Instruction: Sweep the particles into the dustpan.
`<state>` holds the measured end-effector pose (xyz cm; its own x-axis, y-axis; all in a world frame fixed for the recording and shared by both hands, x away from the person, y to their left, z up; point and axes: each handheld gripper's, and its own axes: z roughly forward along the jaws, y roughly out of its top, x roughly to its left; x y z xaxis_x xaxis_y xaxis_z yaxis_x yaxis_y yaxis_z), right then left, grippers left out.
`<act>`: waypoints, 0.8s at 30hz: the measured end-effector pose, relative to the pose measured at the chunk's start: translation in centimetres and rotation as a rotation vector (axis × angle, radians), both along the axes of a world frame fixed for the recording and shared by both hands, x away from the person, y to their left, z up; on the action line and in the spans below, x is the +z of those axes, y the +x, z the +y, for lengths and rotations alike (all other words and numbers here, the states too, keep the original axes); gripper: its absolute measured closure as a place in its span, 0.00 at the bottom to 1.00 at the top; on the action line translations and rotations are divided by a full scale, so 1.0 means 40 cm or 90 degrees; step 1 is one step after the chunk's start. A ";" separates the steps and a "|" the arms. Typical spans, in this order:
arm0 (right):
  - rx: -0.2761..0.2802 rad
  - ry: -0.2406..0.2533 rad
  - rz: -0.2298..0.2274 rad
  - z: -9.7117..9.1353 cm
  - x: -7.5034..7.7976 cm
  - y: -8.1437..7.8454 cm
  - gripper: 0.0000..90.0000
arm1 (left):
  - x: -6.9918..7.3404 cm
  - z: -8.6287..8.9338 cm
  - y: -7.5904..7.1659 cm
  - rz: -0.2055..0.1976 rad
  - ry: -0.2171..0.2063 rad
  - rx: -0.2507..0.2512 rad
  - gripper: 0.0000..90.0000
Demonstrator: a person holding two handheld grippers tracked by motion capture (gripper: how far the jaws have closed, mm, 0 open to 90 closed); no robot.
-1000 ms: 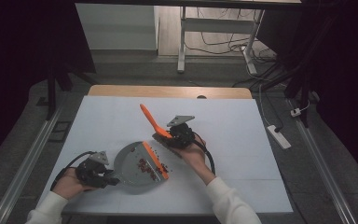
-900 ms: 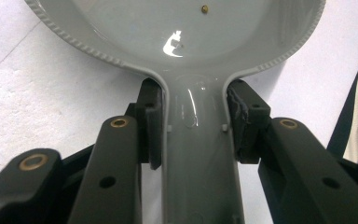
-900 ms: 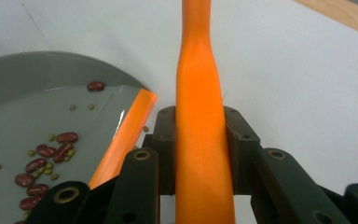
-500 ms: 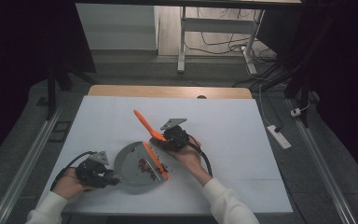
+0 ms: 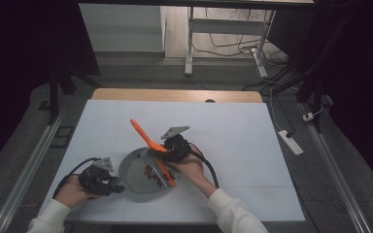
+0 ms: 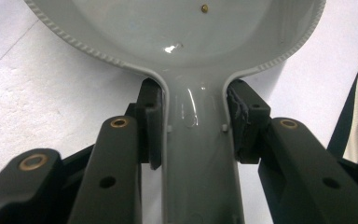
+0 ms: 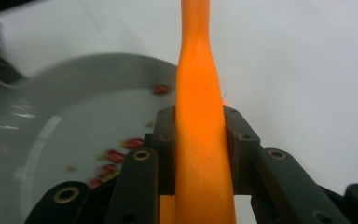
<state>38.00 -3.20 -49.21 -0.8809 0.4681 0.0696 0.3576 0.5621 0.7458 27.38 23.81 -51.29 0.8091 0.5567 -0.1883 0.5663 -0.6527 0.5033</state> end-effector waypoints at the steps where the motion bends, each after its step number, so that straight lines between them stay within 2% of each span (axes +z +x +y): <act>1: 0.011 0.010 0.010 0.002 0.002 -0.001 0.78 | 0.000 0.000 0.000 -0.001 -0.002 0.000 0.68; 3: 0.025 0.034 0.028 0.006 0.009 -0.009 0.78 | 0.001 0.001 0.000 -0.002 -0.004 -0.001 0.68; 4: 0.029 0.041 0.025 0.006 0.013 -0.010 0.78 | 0.001 0.001 0.000 -0.002 -0.004 -0.002 0.68; 7: 0.019 0.049 -0.009 -0.006 0.033 -0.010 0.78 | 0.000 0.001 0.000 0.001 -0.005 -0.001 0.68; 10: -0.014 0.049 -0.032 -0.035 0.049 0.005 0.78 | -0.002 0.002 0.002 0.002 -0.005 -0.003 0.68; 13: -0.059 0.034 -0.045 -0.068 0.054 0.026 0.78 | -0.001 0.002 0.001 0.001 -0.005 -0.002 0.68; 17: -0.086 0.018 -0.039 -0.093 0.043 0.047 0.78 | -0.001 0.001 0.001 0.001 -0.006 -0.001 0.68; 24: -0.095 -0.030 -0.050 -0.080 0.008 0.069 0.78 | -0.001 0.001 0.000 0.000 -0.007 -0.003 0.68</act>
<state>40.76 -6.41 -48.90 -0.8030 0.5955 -0.0211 0.3819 0.5415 0.7489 27.39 23.84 -51.35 0.8113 0.5513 -0.1947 0.5638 -0.6493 0.5105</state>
